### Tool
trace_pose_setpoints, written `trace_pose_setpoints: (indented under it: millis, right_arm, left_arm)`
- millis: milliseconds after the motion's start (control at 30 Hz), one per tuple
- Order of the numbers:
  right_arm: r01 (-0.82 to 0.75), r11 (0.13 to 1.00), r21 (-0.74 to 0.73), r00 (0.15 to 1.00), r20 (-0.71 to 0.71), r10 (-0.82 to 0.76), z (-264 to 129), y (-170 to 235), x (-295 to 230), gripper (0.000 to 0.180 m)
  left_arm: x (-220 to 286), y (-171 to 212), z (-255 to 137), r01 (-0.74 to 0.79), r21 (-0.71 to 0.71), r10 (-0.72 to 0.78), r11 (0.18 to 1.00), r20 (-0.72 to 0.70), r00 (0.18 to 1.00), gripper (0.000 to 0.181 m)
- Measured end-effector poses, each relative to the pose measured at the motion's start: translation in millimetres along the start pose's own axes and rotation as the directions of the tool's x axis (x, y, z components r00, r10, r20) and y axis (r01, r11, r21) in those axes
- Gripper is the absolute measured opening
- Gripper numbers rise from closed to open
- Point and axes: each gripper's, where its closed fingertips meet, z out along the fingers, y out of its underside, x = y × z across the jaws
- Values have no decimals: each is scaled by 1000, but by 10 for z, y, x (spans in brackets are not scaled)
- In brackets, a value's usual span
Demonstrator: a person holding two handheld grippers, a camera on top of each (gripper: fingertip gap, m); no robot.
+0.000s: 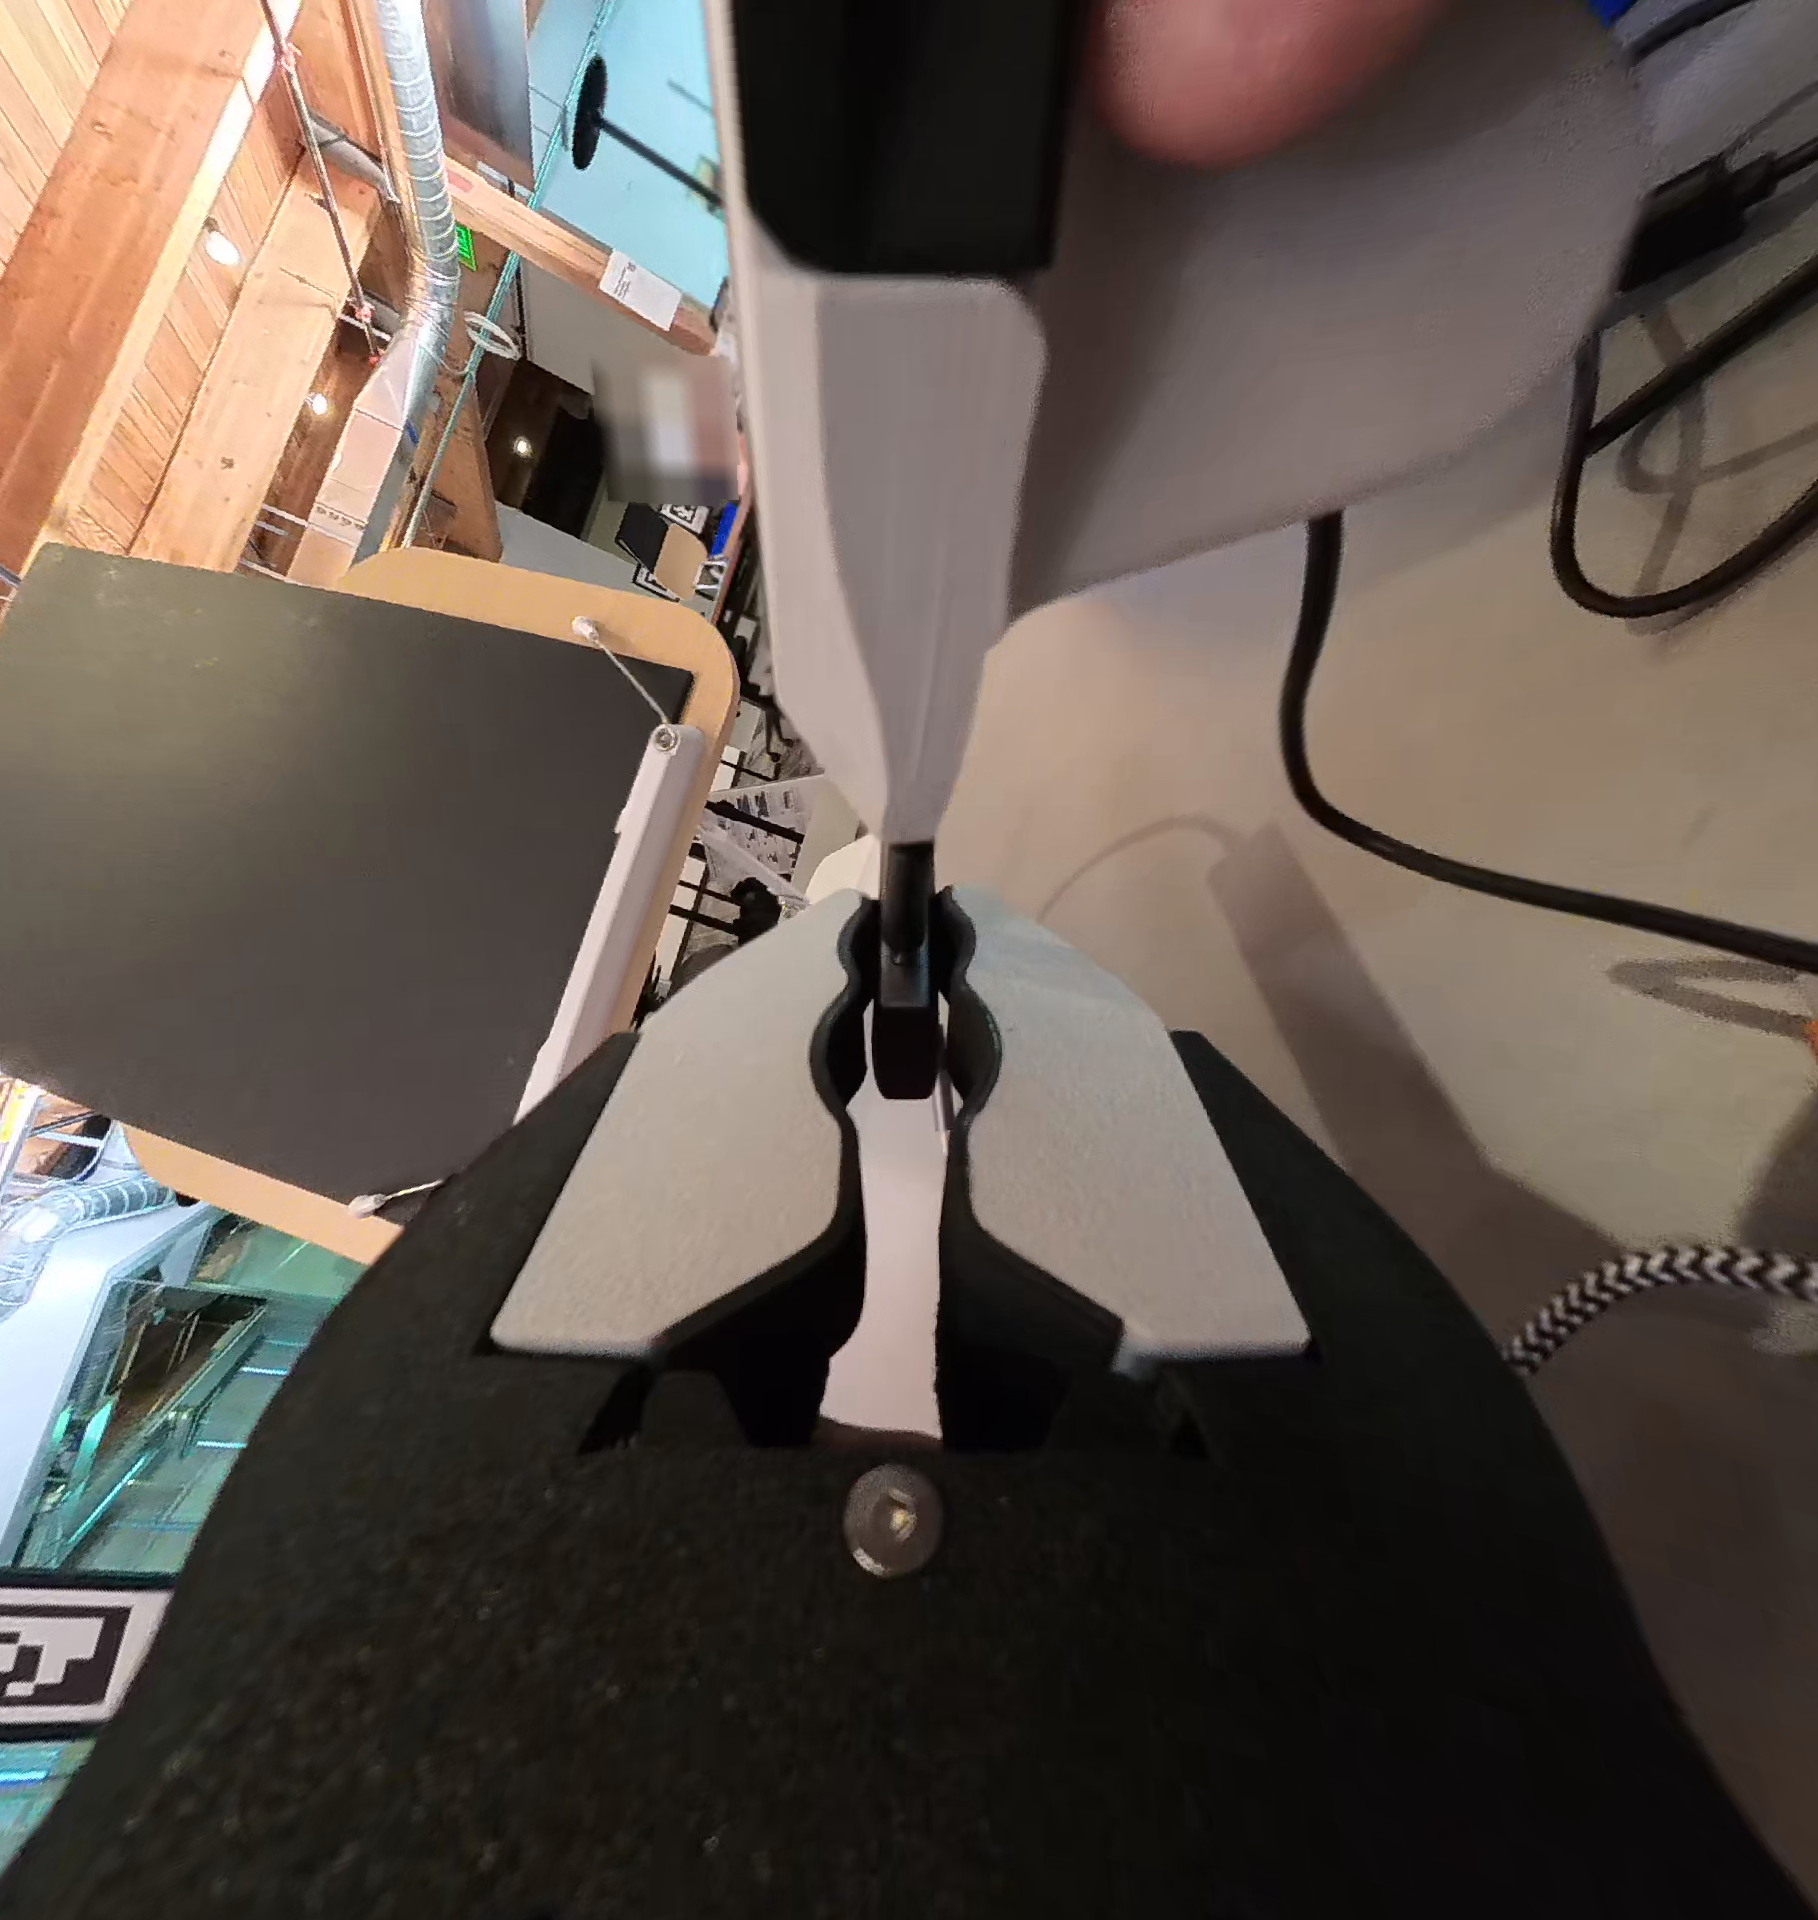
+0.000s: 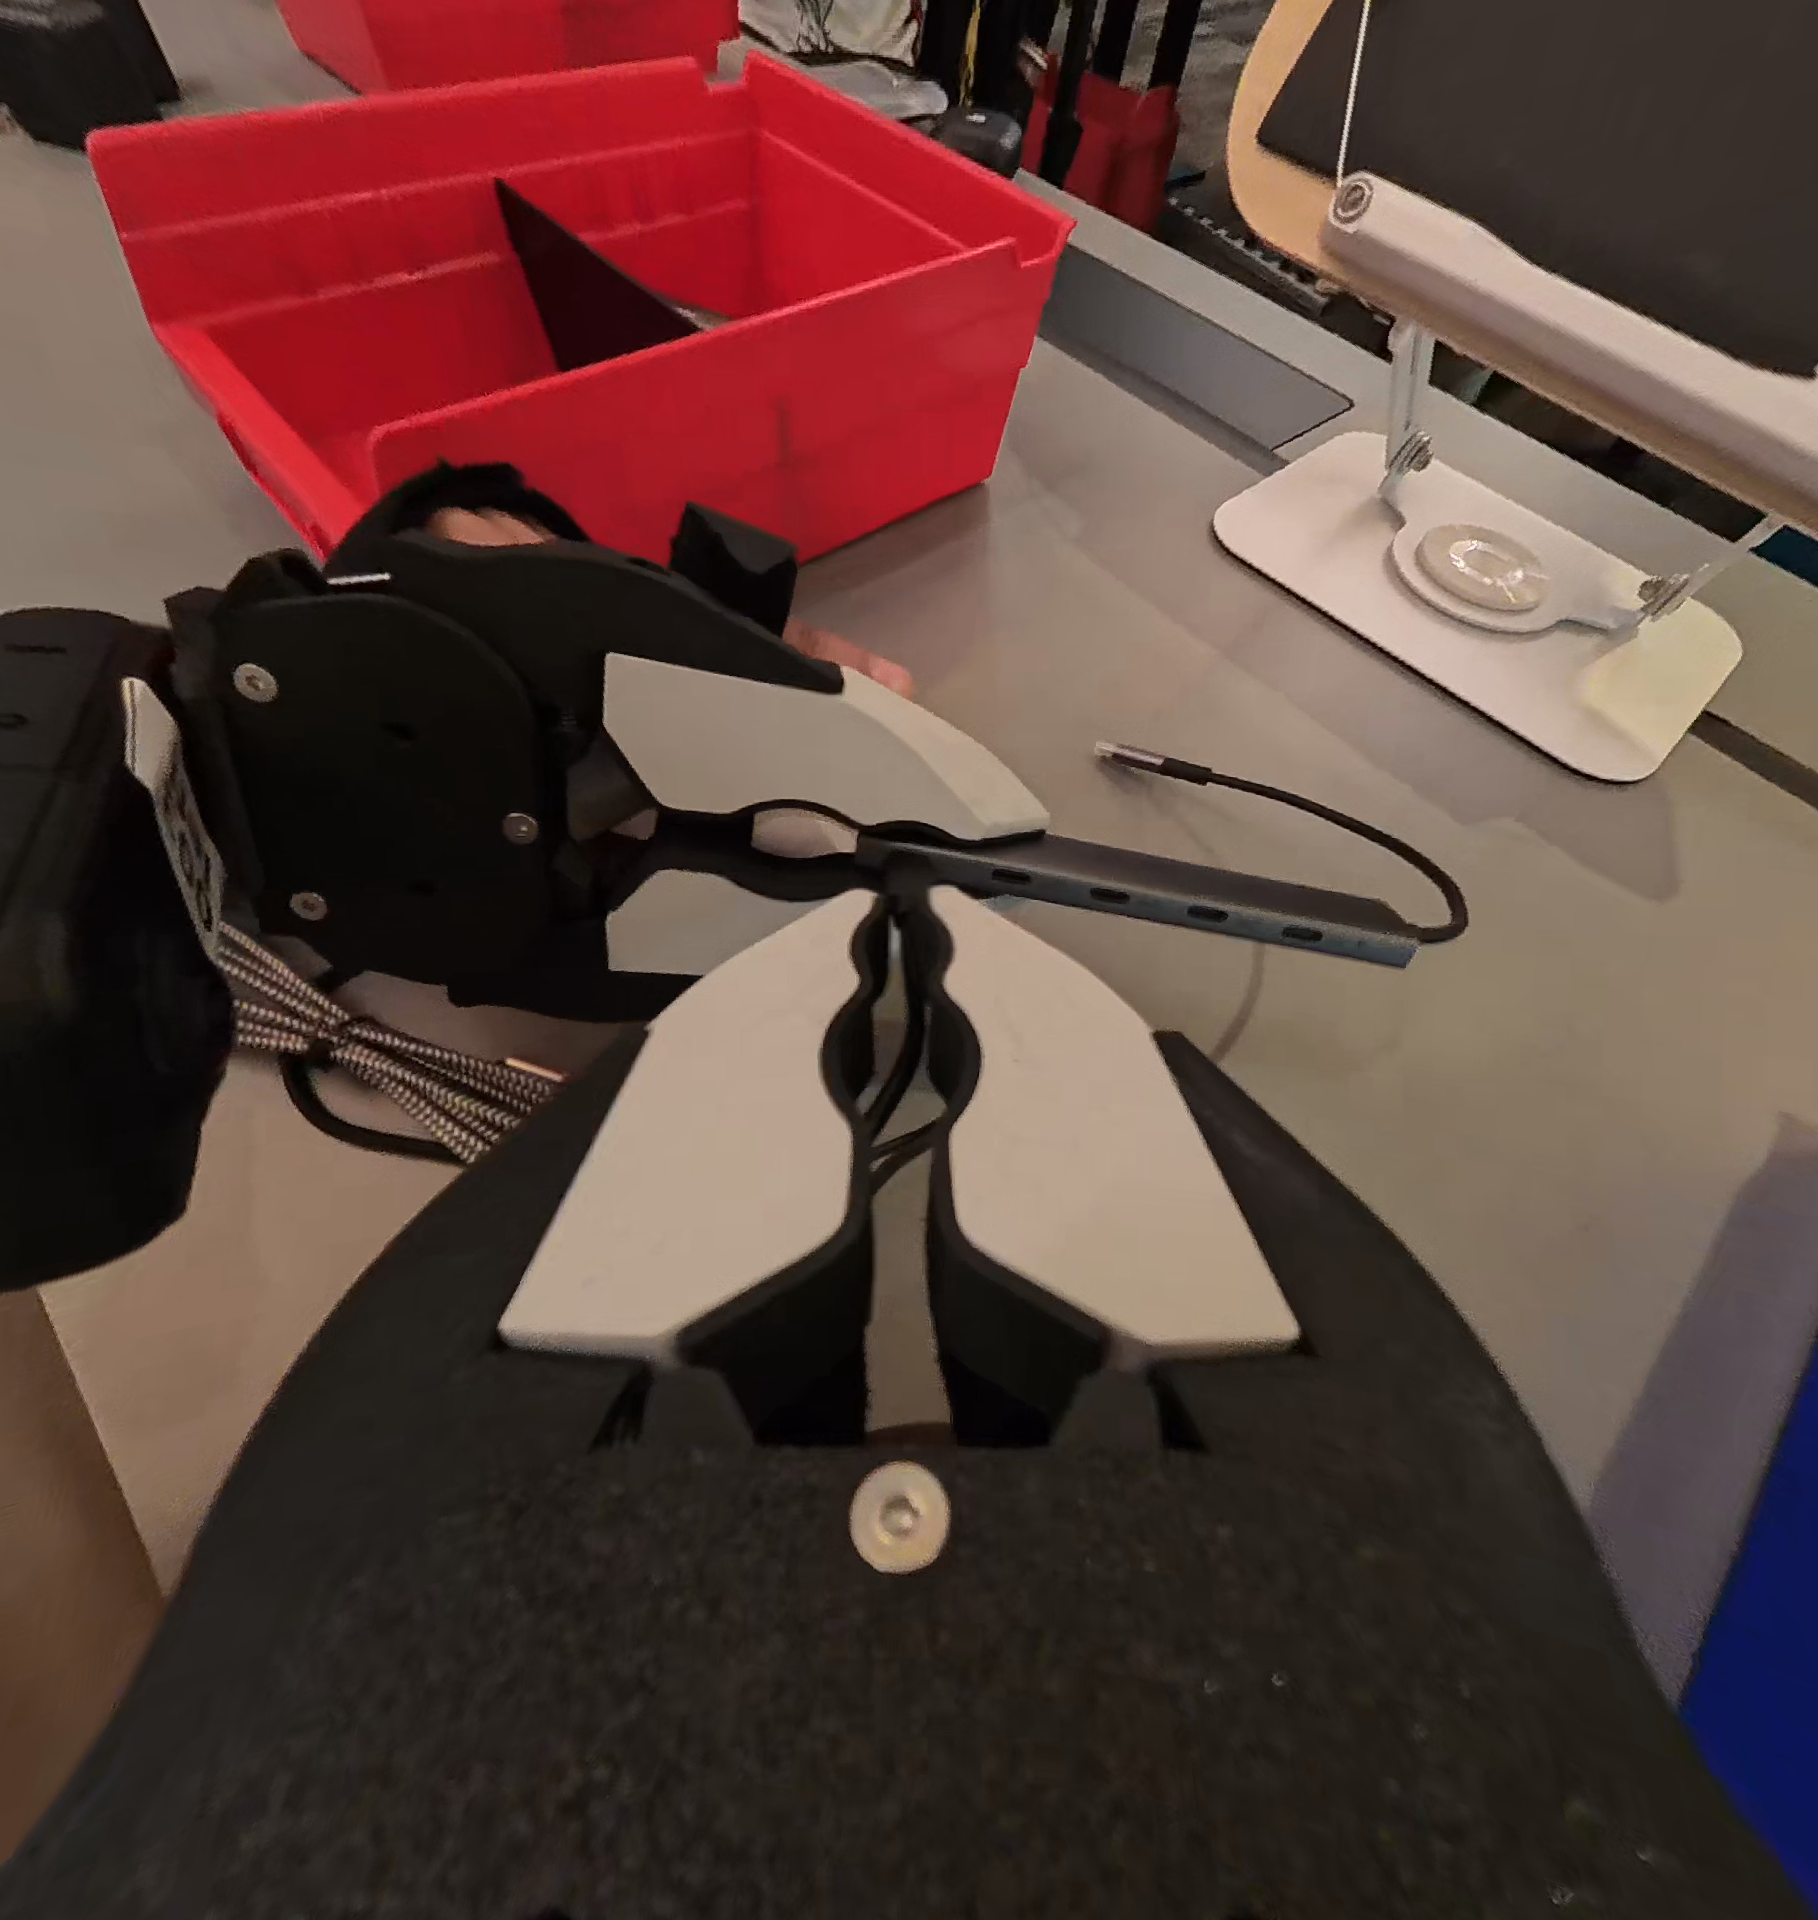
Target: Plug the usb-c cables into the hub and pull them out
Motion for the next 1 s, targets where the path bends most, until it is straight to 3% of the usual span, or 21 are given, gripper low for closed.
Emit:
trace_pose_setpoints:
  millis: [67,300,567,800,1000]
  right_arm:
    - [-26,1000,-1,1000,-7,26,14,23,17,19]
    - [-5,1000,-1,999,-48,5,92,86,29,10]
    - [-113,994,-1,991,78,113,16,39,-6,9]
    - [-23,998,-63,996,90,29,-2,42,-57,9]
    - [27,991,-129,1000,-2,-28,32,88,-80,9]
  left_arm:
    - [-5,21,-6,-16,-10,16,1000,8,1000,9]
    - [30,-25,-10,-11,-6,11,1000,-6,1000,9]
    - [23,-103,-70,14,56,-11,998,-44,999,9]
    - [11,-132,-124,-35,36,36,999,-30,999,8]
    - [41,-107,-118,-81,-4,81,997,-23,996,8]
